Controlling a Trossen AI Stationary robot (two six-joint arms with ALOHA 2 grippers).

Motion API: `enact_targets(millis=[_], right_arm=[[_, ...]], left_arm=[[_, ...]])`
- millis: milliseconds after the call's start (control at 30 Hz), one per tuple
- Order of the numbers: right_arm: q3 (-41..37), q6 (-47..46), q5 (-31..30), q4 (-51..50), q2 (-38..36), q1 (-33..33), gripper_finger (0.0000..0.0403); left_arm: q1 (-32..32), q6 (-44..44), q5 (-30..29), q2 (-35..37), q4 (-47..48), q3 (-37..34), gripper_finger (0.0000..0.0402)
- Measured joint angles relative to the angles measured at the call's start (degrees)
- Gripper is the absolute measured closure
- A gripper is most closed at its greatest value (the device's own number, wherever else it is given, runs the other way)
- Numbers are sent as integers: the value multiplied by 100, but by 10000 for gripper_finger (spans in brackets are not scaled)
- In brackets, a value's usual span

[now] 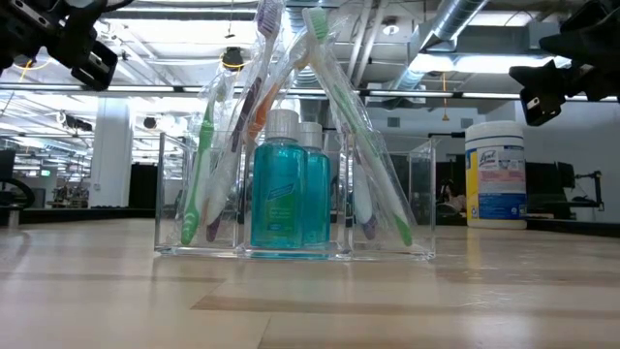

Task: Pick & Place toothbrushing station
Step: Return to Home Position

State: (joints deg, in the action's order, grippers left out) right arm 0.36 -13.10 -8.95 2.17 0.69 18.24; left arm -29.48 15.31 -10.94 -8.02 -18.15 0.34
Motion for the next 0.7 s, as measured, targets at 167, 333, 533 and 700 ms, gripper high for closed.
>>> enact_targets(millis=[167,333,533,700], right_arm=[[0,0,0,-2,0,2,214],[0,0,-2,0,0,1,214],[0,0,-3,0,0,1,214],[0,0,-4,-2,0,2,214]], left_arm=[[-2,0,2,-182,-1,0,234],[-1,0,3,-350,-7,0,234],[0,1,5,-504,-25,0,234],[-2,0,9,-569,-33,0,234]])
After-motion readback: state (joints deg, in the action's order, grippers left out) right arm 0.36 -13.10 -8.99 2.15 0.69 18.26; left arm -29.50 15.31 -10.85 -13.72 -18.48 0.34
